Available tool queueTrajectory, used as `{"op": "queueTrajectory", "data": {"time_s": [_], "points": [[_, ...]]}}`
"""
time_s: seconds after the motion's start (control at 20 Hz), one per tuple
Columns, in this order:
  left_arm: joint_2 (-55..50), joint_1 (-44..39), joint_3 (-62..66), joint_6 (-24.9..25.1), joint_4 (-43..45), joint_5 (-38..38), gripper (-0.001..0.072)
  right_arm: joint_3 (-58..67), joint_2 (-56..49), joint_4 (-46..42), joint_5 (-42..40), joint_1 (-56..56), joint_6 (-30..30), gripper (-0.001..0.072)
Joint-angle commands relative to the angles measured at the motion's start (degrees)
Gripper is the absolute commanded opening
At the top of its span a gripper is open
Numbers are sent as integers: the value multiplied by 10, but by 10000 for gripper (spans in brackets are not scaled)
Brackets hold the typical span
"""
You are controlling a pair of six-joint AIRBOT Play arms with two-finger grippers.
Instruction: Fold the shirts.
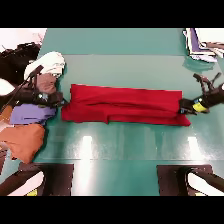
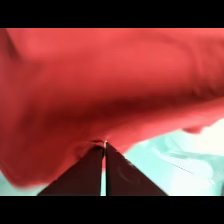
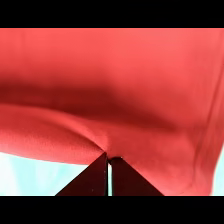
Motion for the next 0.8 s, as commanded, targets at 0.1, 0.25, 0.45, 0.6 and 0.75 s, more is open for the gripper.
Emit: {"op": "queueTrajectory", "data": {"time_s": [0.1,0.25,0.45,0.6,0.75], "points": [[-225,0,145,30,-17,42,23,136,-151,1,-40,0,-9,16],[-283,0,203,30,-23,61,24,203,-210,2,-40,0,-9,16],[-288,0,236,24,-29,89,619,271,-264,80,-41,-15,-55,329],[-288,0,284,27,-29,14,609,259,-248,139,-19,-51,-109,340],[-286,-1,306,47,-37,-40,20,180,-197,133,-24,-122,-131,346]]}}
